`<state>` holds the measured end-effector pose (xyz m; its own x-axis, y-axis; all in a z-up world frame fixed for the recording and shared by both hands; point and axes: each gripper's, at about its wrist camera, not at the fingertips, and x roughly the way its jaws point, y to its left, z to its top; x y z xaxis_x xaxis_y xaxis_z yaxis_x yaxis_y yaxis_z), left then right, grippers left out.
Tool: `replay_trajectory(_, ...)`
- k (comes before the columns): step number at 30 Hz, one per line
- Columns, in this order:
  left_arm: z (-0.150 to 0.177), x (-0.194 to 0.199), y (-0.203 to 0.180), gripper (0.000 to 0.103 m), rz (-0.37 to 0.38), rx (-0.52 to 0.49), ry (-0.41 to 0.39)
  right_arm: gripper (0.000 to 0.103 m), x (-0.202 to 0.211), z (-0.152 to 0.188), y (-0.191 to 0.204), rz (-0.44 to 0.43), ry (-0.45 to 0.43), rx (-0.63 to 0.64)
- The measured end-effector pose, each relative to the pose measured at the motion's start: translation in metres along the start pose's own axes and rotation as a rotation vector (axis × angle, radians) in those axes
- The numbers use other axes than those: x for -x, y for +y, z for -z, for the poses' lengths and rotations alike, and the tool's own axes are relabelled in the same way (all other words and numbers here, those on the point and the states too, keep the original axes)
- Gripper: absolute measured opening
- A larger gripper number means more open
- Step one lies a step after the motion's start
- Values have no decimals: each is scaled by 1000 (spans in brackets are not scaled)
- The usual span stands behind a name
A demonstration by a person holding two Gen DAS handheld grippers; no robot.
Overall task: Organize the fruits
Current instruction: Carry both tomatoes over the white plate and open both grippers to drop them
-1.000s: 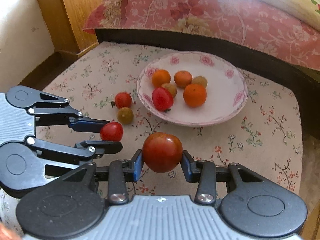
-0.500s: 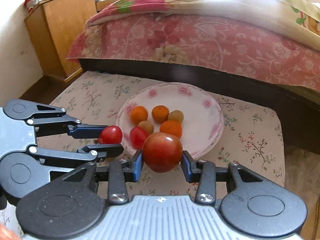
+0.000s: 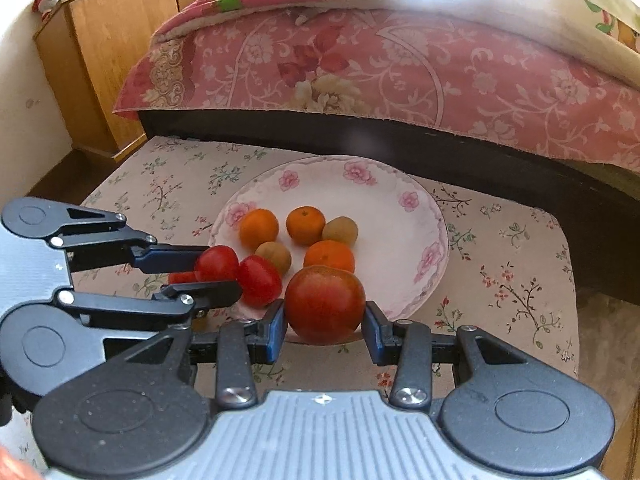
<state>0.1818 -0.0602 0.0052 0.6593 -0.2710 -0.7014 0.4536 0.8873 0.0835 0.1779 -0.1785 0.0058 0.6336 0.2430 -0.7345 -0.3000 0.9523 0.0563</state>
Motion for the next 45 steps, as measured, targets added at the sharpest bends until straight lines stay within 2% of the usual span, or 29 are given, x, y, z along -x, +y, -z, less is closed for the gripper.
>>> replay_trajectory(20,-2,-13,5,40,-35,-8,-43,44,-11,-3,-4,42,-20,9)
replay_trajectory(24,-2,-11,5,40,-38,-8,-49,50,-7,-4,-5,50,-41,8)
replay_trajectory(37,-9,13,17,41,-68,25,-89,51,10,-7,-5,42,-88,-1)
replay_trajectory(45,2,34,25,43,-93,39,-66,51,22,-4,4,7,-105,9)
